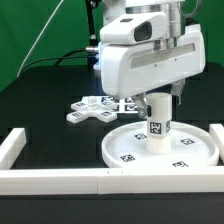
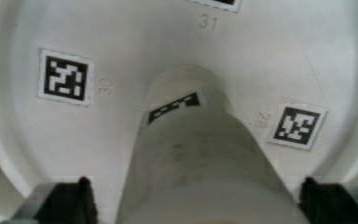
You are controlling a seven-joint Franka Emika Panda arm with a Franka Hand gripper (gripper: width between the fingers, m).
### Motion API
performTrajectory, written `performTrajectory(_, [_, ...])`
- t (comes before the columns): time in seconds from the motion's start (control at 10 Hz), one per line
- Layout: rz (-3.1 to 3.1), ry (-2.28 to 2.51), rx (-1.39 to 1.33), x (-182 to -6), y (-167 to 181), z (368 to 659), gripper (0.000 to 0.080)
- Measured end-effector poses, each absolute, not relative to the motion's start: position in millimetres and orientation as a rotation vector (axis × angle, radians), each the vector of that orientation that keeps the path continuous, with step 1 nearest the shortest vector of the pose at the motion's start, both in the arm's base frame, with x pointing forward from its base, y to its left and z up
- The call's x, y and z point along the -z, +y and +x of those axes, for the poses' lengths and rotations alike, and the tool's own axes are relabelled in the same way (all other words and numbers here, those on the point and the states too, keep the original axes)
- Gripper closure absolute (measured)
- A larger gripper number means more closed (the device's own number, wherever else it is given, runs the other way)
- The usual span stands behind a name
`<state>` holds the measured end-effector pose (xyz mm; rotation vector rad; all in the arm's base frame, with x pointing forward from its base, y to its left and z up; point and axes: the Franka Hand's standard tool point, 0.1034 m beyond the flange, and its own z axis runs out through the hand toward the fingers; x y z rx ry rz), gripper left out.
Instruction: Assemble round table
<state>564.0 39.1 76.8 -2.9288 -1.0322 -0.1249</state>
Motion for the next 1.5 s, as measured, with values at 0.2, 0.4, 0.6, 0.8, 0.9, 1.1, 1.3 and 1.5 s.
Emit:
performTrajectory(0.2, [-2.989,-0.811,0.122,-76.9,39,564,0.0396])
performTrajectory(0.4, [-3.043,-0.566,0.140,-76.7,40,567,0.0396])
performTrajectory(0.6, [-3.076,-0.250,0.149,-76.6,39,569,0.0396])
performTrajectory(0.8, [-3.039,0.240,0.145,-75.9,34,569,0.0395])
performTrajectory(0.9, [-3.008,0.405,0.148,-76.2,33,569,0.0395])
performTrajectory(1.1, [-2.978,0.581,0.136,-76.1,31,569,0.0393])
performTrajectory(1.3, [-2.906,0.827,0.120,-75.8,30,568,0.0393])
performTrajectory(1.5, [-2.710,1.287,0.113,-74.5,30,564,0.0393])
